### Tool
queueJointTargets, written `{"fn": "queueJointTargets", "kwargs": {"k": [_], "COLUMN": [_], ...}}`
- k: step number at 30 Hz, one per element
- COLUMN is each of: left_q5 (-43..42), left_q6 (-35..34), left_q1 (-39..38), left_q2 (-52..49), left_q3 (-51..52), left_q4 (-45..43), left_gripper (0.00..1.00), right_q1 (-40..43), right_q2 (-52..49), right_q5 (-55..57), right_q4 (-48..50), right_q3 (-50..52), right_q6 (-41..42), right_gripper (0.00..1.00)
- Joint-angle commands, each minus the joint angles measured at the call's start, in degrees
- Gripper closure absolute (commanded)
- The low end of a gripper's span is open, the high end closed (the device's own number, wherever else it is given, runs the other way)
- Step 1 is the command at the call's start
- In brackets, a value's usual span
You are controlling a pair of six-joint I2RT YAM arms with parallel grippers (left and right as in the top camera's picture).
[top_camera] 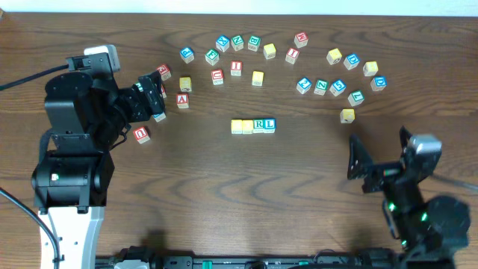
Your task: Spell out CORL
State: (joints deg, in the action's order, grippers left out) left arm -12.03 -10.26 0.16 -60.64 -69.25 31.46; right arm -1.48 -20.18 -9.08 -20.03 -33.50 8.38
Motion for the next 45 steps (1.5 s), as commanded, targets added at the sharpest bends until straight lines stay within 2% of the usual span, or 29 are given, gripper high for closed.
{"fn": "queueJointTargets", "kwargs": {"k": [1,9,18,27,45], "left_q5": [0.33,0.33,0.33,0.35,0.33], "left_q6": [0.57,0.57,0.57,0.57,0.57], "left_q1": [0.2,0.2,0.2,0.2,0.2], "left_q2": [-0.02,-0.02,-0.02,-0.02,-0.02], "left_q3": [-1.38,-1.38,-1.38,-1.38,-1.38], "left_q4": [-0.15,-0.15,-0.15,-0.15,-0.15], "left_gripper": [0.05,0.05,0.05,0.05,0.05], "right_q1": [1.68,1.97,1.92,1.9,1.92], "right_q2": [7.5,18.49,19.91,19.89,19.43], "right_q5": [-0.68,-0.55,-0.52,-0.74,-0.9], "right_q4": [3.56,15.1,23.23,16.2,16.55], "right_q3": [8.74,23.76,32.52,33.18,33.18], "right_q6": [-1.09,-1.18,-1.18,-1.03,0.57], "right_gripper": [0.01,0.01,0.01,0.01,0.01]}}
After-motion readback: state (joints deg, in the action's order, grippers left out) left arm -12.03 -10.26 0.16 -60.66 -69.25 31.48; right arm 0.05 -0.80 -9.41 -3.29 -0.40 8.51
